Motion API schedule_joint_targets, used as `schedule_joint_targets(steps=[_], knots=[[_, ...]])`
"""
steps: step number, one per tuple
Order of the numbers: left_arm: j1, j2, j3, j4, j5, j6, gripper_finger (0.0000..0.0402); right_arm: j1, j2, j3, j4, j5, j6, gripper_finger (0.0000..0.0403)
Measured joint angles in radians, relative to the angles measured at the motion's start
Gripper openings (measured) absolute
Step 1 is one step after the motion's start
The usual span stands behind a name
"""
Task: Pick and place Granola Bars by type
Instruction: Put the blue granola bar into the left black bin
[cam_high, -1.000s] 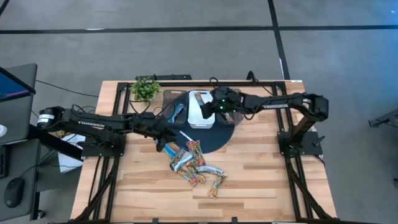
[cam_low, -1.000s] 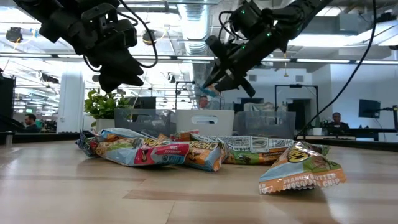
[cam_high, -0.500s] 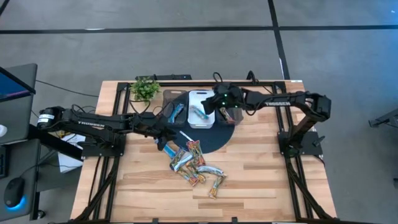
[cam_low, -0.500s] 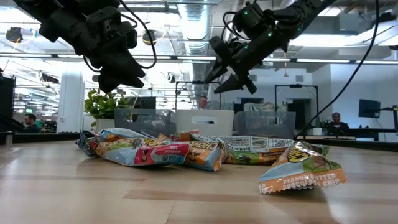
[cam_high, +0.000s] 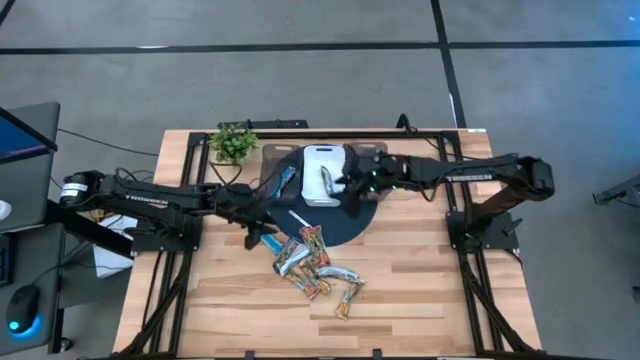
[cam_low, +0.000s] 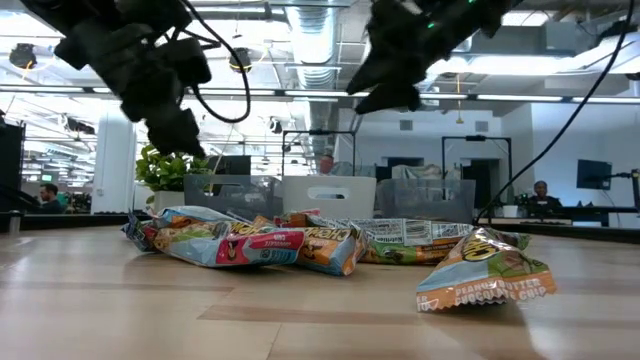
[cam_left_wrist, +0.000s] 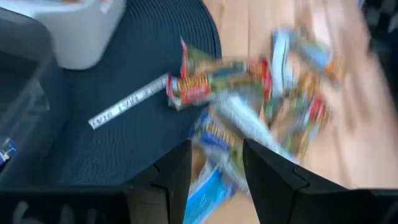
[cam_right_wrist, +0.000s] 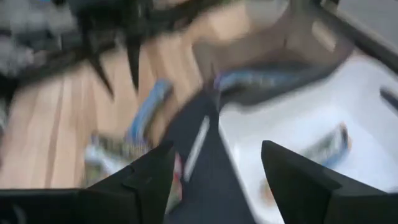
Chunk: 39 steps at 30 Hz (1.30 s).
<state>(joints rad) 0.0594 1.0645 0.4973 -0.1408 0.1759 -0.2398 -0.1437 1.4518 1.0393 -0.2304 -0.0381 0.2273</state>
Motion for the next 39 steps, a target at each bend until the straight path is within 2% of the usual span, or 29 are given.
schedule_joint_targets(steps=[7,12,17,31,39], knots=[[-0.074,0.001,0.000,-0.073,-0.048,0.417,0.0137,0.114,-0.109,0.000,-0.121,0.101,0.029,0.0213],[-0.098,0.001,0.000,-0.085,-0.138,0.551,0.0136,0.180,-0.173,0.000,-0.164,0.190,0.062,0.0205],[-0.098,0.031,0.000,-0.137,-0.135,0.578,0.0136,0.222,-0.200,0.000,-0.199,0.257,0.105,0.0196],[-0.106,0.303,0.001,-0.046,-0.094,0.574,0.0136,0.255,-0.188,0.000,-0.196,0.255,0.166,0.0171],[-0.116,0.334,0.004,-0.047,-0.094,0.495,0.0136,0.276,-0.188,0.000,-0.201,0.254,0.168,0.0160]])
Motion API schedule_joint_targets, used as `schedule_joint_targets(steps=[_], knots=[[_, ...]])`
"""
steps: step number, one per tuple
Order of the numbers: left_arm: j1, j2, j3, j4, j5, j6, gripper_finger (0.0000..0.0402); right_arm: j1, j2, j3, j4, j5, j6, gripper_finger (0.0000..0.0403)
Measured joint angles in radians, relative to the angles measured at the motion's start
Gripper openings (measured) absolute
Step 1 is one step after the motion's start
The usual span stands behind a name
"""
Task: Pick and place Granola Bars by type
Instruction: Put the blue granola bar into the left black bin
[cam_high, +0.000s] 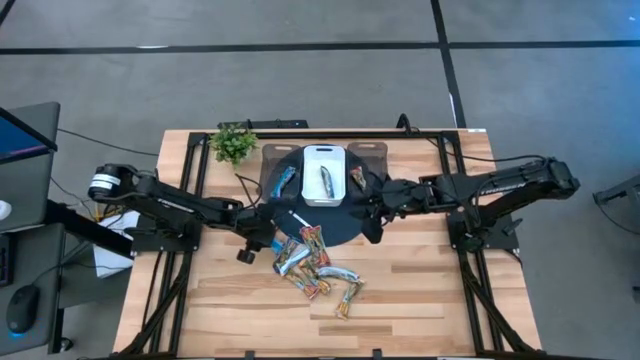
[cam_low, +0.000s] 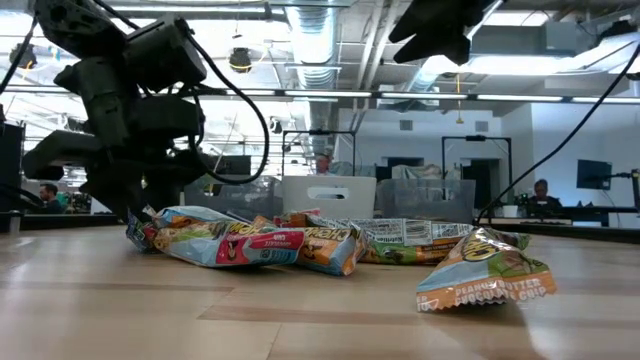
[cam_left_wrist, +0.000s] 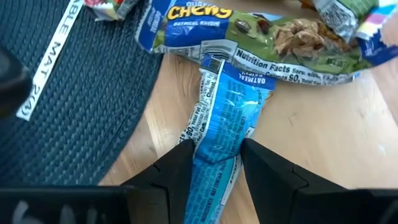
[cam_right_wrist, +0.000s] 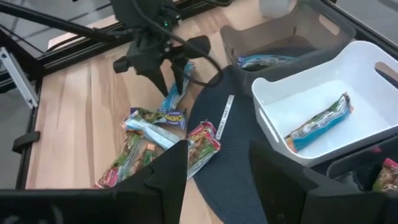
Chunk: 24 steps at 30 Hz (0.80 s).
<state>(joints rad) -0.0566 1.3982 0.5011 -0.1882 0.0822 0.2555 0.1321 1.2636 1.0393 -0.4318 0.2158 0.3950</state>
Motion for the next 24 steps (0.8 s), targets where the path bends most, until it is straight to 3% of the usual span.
schedule_joint_targets(steps=[7,17,24], knots=[[0.000,-0.017,0.026,-0.059,-0.013,-0.118,0.0115,-0.004,0.000,0.000,-0.006,0.002,-0.001,0.0149],[0.000,-0.017,0.133,-0.185,-0.017,-0.121,0.0010,-0.003,0.000,0.000,-0.010,0.003,-0.003,0.0134],[0.000,-0.017,0.255,-0.253,-0.020,-0.122,0.0005,-0.003,0.000,0.000,-0.019,0.003,-0.003,0.0131]])
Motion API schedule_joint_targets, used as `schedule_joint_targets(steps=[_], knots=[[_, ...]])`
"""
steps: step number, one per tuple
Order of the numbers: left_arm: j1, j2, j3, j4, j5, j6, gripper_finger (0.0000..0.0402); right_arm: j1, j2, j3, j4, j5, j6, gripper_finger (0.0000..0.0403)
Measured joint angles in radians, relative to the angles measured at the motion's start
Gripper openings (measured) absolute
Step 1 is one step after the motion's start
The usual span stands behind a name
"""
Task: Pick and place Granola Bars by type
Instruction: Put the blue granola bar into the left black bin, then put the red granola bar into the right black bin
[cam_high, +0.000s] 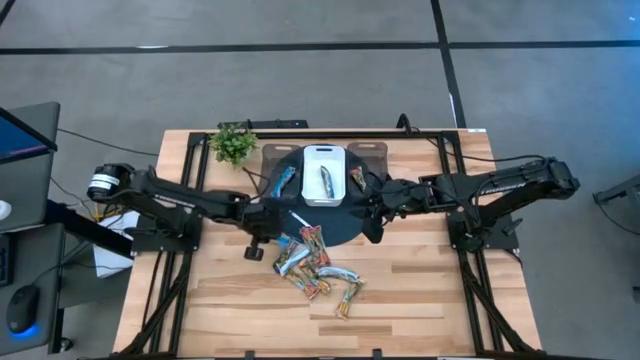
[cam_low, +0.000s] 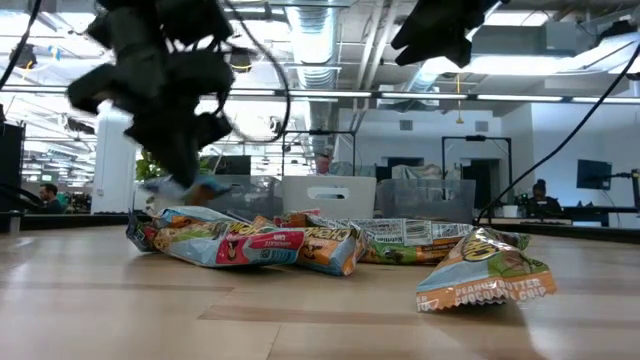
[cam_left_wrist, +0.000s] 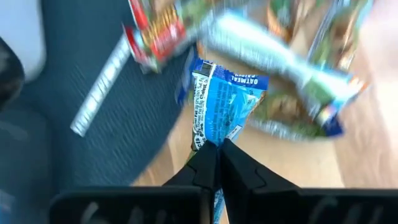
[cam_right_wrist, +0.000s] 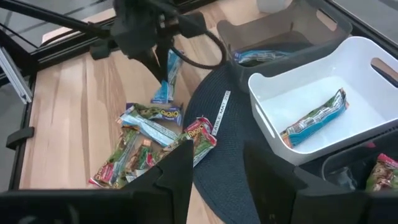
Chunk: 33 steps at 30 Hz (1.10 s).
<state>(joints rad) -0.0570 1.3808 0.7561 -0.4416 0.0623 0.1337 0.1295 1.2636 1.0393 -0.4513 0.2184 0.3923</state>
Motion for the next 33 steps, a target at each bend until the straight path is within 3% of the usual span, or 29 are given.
schedule_joint_targets(steps=[5,12,15,17,25,33], knots=[[0.000,-0.002,0.101,-0.015,-0.097,0.002,0.0002,0.000,0.000,0.000,-0.009,0.000,0.000,0.0131],[0.070,-0.002,0.211,-0.109,-0.562,-0.112,0.0001,0.000,0.000,0.000,-0.009,0.000,0.000,0.0131],[0.138,-0.002,0.223,-0.132,-0.671,-0.208,0.0001,-0.001,0.000,0.000,-0.009,0.000,0.000,0.0131],[0.194,-0.002,0.223,-0.132,-0.661,-0.253,0.0001,-0.001,0.000,0.000,-0.009,0.000,-0.001,0.0131],[0.380,-0.002,0.223,-0.106,-0.445,-0.320,0.0010,-0.001,0.000,0.000,-0.009,0.020,-0.008,0.0131],[0.411,-0.002,0.223,-0.026,-0.437,-0.311,0.0090,-0.001,0.000,0.000,-0.034,0.020,-0.002,0.0131]])
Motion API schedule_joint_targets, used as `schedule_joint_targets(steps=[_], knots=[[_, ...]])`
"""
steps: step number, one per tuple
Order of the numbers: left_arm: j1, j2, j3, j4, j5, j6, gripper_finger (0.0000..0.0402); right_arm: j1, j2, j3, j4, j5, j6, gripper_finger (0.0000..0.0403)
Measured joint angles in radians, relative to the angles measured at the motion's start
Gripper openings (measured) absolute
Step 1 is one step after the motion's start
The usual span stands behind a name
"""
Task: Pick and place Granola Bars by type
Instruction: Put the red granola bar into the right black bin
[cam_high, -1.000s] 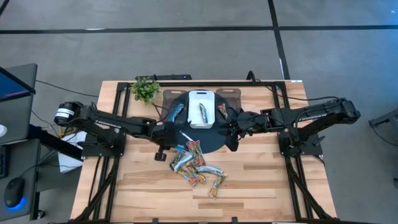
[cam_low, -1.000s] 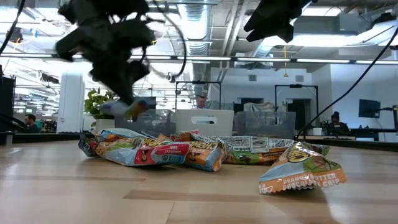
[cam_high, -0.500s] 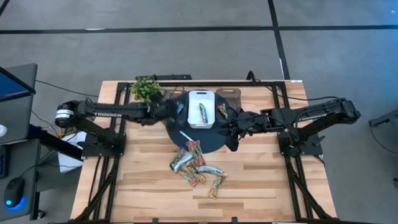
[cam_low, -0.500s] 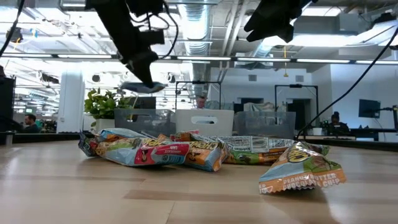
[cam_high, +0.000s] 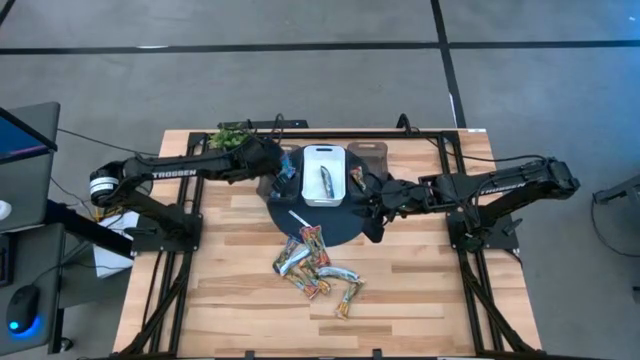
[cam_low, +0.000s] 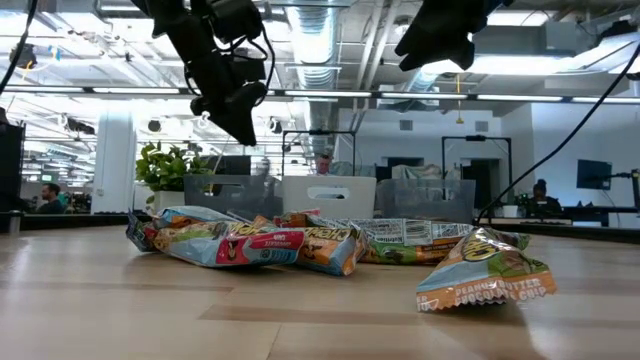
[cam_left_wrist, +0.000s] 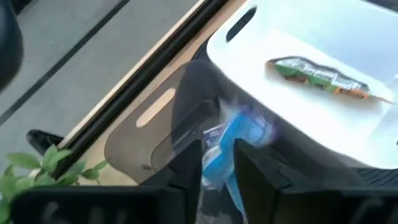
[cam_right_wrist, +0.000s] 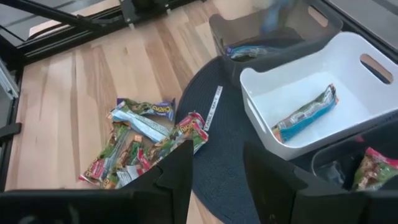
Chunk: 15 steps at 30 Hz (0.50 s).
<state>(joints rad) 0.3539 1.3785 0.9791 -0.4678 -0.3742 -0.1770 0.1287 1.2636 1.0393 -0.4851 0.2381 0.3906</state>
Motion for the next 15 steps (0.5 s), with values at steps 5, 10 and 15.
schedule_joint_targets(steps=[5,10,15], knots=[[-0.007,0.000,0.000,0.013,0.046,0.007,0.0136,0.017,0.000,-0.001,-0.057,0.000,0.002,0.0131],[-0.026,0.000,0.000,0.011,0.192,0.035,0.0155,0.064,0.000,-0.056,-0.048,-0.004,0.016,0.0131],[-0.075,0.000,0.000,0.010,0.266,0.069,0.0157,0.124,0.000,-0.126,0.021,-0.004,0.069,0.0131]])
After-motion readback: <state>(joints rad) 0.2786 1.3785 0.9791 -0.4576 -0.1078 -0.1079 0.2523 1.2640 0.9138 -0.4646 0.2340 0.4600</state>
